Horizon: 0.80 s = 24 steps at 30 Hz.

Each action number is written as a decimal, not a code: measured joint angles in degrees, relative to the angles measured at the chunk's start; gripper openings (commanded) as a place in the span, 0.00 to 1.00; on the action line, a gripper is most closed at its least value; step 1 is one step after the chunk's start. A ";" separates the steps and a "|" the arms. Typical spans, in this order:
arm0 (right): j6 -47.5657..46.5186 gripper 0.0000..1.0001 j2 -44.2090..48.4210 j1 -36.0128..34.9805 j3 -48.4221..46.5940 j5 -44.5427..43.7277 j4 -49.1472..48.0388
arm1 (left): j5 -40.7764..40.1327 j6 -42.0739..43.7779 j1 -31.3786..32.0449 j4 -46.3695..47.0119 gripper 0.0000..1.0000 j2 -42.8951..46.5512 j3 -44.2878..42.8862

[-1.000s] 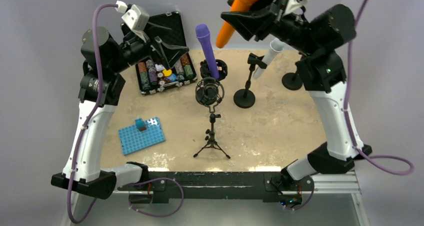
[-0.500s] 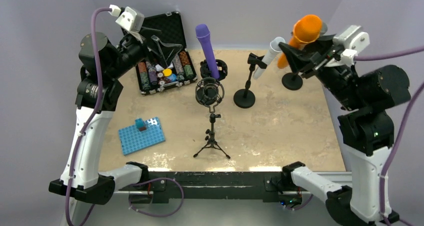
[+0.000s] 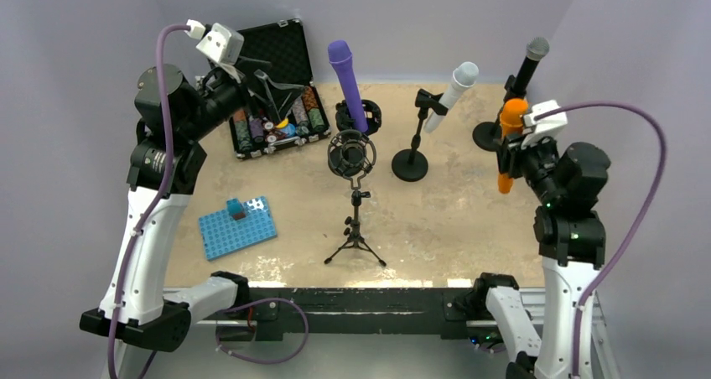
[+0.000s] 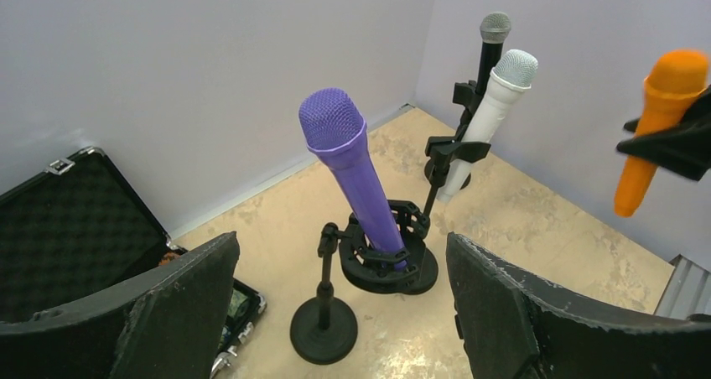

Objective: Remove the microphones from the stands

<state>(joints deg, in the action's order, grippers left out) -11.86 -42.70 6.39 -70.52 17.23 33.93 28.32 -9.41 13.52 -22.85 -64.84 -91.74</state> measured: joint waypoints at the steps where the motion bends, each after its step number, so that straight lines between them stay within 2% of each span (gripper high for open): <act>1: -0.46 0.00 0.87 0.48 2.82 0.04 1.14 | 0.00 0.02 0.00 -0.02 0.97 0.22 0.33; 9: -8.11 0.00 6.97 1.42 21.59 -1.49 6.43 | -0.17 0.04 0.00 -2.16 0.97 1.11 1.66; 16: -12.46 0.00 3.26 5.62 26.45 -3.34 8.61 | -0.33 0.04 0.00 -2.60 0.97 1.55 2.62; 24: -15.91 0.00 -3.61 8.22 31.76 -7.39 5.75 | -0.50 0.07 -0.02 -2.75 0.97 1.86 3.28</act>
<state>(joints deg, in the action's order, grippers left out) -27.77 -46.30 14.61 -38.76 9.85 39.68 27.81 -9.34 13.50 -25.61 -62.98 -88.47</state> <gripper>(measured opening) 0.406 0.970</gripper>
